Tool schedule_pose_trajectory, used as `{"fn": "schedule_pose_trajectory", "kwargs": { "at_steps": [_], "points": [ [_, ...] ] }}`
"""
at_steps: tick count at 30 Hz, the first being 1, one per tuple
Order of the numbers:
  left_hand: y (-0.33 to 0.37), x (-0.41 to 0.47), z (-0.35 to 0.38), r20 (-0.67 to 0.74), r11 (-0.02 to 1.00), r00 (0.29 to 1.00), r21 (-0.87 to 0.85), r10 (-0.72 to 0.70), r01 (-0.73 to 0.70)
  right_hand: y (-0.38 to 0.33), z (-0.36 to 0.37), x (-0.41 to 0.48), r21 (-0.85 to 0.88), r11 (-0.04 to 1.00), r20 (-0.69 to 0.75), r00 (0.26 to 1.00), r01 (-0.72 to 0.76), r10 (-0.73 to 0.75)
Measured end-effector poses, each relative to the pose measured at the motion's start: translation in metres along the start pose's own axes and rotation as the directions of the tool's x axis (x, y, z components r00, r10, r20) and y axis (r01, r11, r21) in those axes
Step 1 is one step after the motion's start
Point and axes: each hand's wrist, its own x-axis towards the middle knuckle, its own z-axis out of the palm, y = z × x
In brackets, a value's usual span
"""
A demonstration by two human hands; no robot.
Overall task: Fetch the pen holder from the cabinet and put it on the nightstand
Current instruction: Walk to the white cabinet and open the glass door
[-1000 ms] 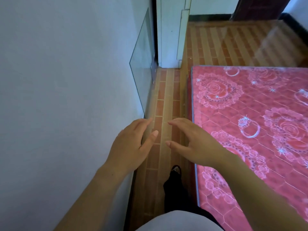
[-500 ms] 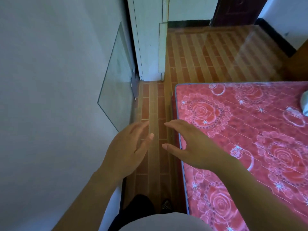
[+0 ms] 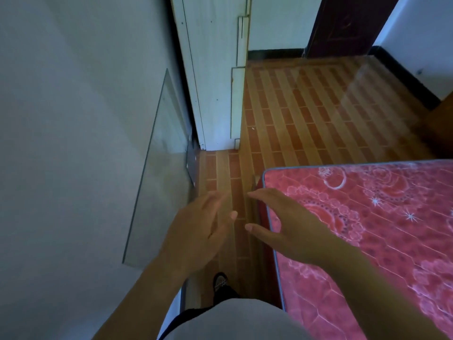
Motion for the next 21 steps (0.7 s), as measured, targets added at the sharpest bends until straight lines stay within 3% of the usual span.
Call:
{"fn": "schedule_pose_trajectory", "kwargs": {
  "at_steps": [5, 16, 21],
  "points": [
    [-0.029, 0.093, -0.033, 0.021, 0.999, 1.0, 0.026, 0.022, -0.023, 0.015, -0.03, 0.081, -0.005, 1.0, -0.054, 0.998, -0.013, 0.013],
    [-0.076, 0.255, -0.054, 0.02, 0.999, 0.999, 0.015, -0.029, 0.029, 0.065, -0.072, 0.261, 0.051, 0.999, 0.069, 0.998, -0.002, -0.002],
    [-0.069, 0.351, -0.067, 0.009, 1.0, 1.0, 0.007, 0.014, -0.014, 0.116, -0.118, 0.335, 0.082, 0.995, 0.072, 0.996, -0.049, 0.043]
  ]
}}
